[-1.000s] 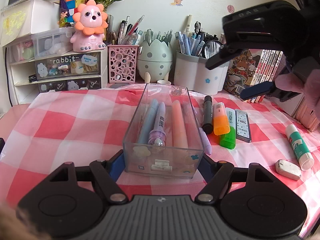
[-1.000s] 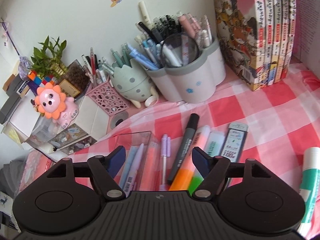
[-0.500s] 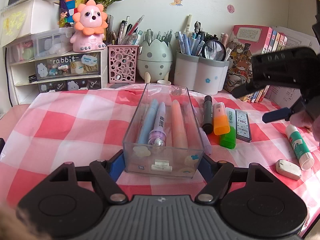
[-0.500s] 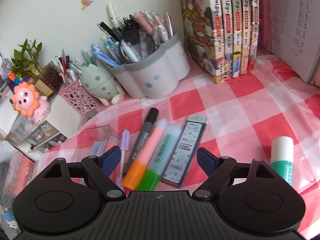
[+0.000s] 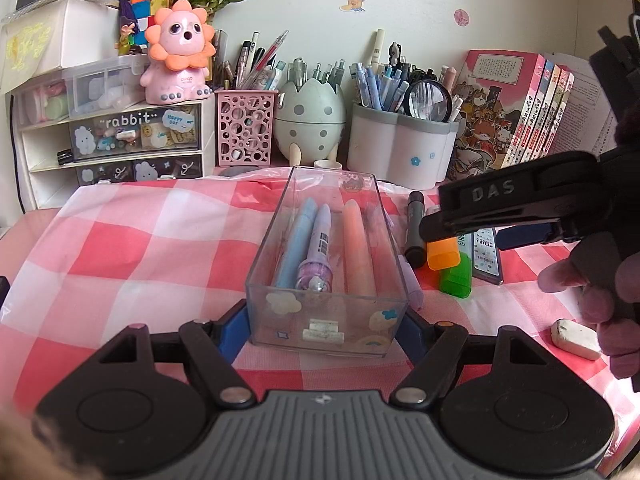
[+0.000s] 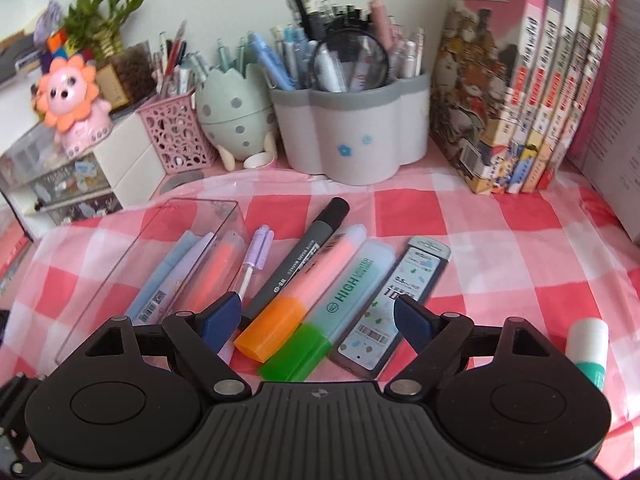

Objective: Organize stationery
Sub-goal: 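Move the right tool back and grasp the black marker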

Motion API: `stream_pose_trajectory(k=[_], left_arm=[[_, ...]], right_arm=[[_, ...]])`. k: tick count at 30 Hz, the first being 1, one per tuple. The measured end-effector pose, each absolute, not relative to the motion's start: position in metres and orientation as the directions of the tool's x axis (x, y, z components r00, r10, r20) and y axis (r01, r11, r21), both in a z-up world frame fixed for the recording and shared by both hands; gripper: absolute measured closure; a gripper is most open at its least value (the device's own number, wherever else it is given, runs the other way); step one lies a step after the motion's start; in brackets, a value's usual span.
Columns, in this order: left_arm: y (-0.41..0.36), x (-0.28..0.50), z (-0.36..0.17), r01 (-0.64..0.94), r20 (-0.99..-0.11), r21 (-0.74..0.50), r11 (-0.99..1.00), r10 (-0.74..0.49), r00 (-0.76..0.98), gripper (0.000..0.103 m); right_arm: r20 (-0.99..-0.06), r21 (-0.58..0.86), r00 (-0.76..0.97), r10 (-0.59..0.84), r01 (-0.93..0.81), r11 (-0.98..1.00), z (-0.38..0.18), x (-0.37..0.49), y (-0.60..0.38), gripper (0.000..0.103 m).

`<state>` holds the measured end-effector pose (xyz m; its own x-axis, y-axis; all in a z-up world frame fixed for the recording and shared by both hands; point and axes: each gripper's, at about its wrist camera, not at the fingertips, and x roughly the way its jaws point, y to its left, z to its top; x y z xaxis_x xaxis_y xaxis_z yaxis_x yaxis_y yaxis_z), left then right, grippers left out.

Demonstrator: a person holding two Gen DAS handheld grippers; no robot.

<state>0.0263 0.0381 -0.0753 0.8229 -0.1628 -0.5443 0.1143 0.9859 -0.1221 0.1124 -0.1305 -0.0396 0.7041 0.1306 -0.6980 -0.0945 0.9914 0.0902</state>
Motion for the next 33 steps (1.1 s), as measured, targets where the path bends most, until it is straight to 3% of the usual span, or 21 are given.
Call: stream_pose_trajectory(k=[6, 11, 18, 20, 25, 27, 33], left_arm=[[0.038, 0.026, -0.075, 0.114, -0.544, -0.122, 0.986, -0.163, 0.823, 0.054], [0.038, 0.026, -0.075, 0.114, -0.544, -0.123, 0.986, -0.163, 0.823, 0.054], [0.038, 0.026, -0.075, 0.114, -0.544, -0.122, 0.986, -0.163, 0.823, 0.054], [0.038, 0.026, -0.075, 0.114, -0.544, -0.122, 0.986, -0.163, 0.823, 0.054], [0.038, 0.026, -0.075, 0.114, -0.544, -0.122, 0.986, -0.163, 0.823, 0.054], [0.038, 0.026, -0.075, 0.114, -0.544, -0.123, 0.986, -0.163, 0.823, 0.054], [0.038, 0.026, -0.075, 0.114, -0.544, -0.122, 0.986, -0.163, 0.823, 0.054]], right_arm=[[-0.721, 0.035, 0.688, 0.081, -0.081, 0.996, -0.044, 0.114, -0.135, 0.020], [-0.737, -0.050, 0.674, -0.053, 0.024, 0.998, -0.048, 0.117, -0.157, 0.021], [-0.696, 0.050, 0.716, 0.050, -0.022, 0.999, -0.032, 0.113, -0.161, 0.023], [-0.679, 0.090, 0.727, 0.102, -0.056, 0.994, -0.027, 0.114, -0.155, 0.028], [-0.658, 0.188, 0.724, 0.208, -0.111, 0.976, -0.026, 0.121, -0.145, 0.056], [-0.653, 0.223, 0.718, 0.241, -0.122, 0.967, -0.027, 0.123, -0.143, 0.062], [-0.665, 0.272, 0.687, 0.293, -0.143, 0.952, -0.035, 0.133, -0.133, 0.070]])
